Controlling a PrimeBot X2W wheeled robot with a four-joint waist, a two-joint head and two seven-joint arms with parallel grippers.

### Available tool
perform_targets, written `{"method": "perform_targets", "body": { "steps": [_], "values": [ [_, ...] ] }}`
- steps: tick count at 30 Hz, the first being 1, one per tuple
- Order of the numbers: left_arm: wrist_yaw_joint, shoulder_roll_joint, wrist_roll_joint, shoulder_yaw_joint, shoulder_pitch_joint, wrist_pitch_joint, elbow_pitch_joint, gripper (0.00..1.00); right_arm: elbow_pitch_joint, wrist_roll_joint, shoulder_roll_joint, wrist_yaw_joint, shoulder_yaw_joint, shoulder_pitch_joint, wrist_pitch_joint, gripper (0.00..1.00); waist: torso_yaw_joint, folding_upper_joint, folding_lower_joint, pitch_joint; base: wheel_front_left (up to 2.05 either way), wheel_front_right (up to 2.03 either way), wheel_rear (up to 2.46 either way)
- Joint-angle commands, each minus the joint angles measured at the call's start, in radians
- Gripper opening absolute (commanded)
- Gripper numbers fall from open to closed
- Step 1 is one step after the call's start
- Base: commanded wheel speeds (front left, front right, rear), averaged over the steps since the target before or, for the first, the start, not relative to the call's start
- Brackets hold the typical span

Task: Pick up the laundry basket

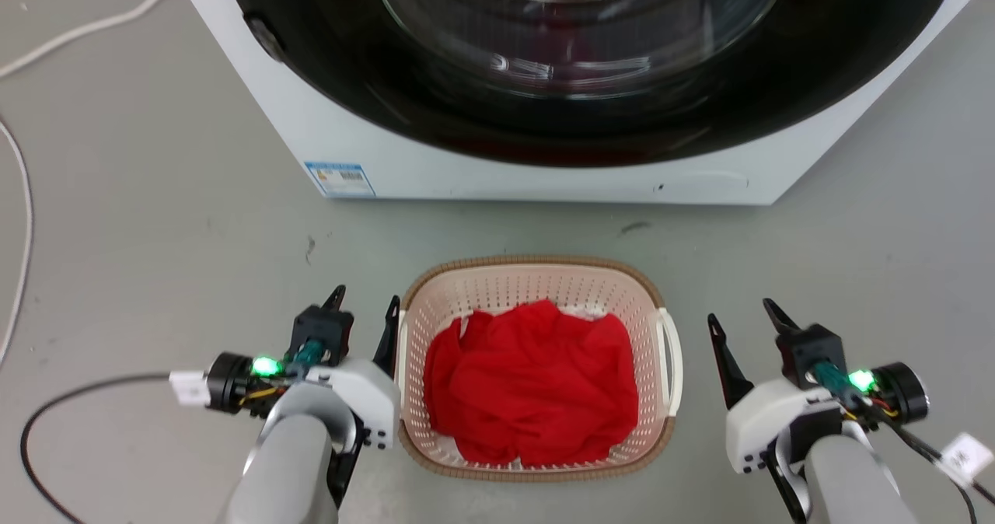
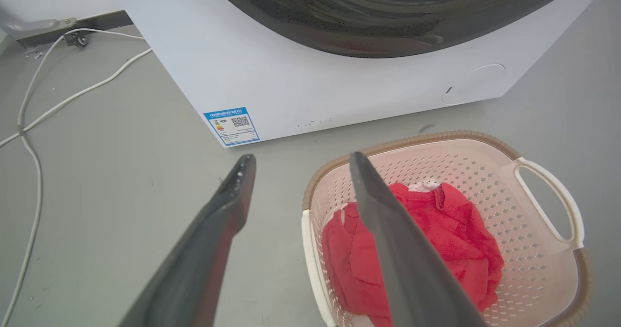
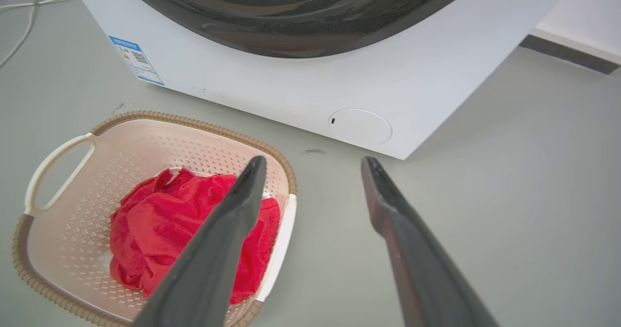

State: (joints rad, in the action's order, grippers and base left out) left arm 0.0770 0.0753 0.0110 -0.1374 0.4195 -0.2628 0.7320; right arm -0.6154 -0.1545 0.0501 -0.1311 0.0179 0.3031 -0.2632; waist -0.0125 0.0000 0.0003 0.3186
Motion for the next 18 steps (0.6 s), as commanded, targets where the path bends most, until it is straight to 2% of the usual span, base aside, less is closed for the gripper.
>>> {"method": "perform_targets", "body": {
  "steps": [1, 10, 18],
  "values": [
    [0.010, 0.002, -0.006, -0.011, 0.058, -0.003, 0.073, 1.00, -0.080, -0.014, 0.000, 0.001, 0.003, 0.064, -0.002, 1.00, 0.000, 0.0000, -0.0003, 0.063, 0.00, 0.00, 0.00],
    [0.027, 0.003, -0.016, -0.057, 0.255, 0.016, 0.360, 1.00, -0.392, -0.021, 0.011, 0.001, 0.057, 0.282, 0.025, 1.00, 0.000, 0.0000, -0.0003, 0.175, 0.00, 0.00, 0.00],
    [0.044, 0.013, -0.026, -0.098, 0.381, 0.065, 0.502, 1.00, -0.577, 0.038, 0.006, 0.001, 0.152, 0.439, 0.078, 1.00, -0.015, 0.0000, -0.0003, 0.280, 0.00, 0.00, 0.00]
  ]
}}
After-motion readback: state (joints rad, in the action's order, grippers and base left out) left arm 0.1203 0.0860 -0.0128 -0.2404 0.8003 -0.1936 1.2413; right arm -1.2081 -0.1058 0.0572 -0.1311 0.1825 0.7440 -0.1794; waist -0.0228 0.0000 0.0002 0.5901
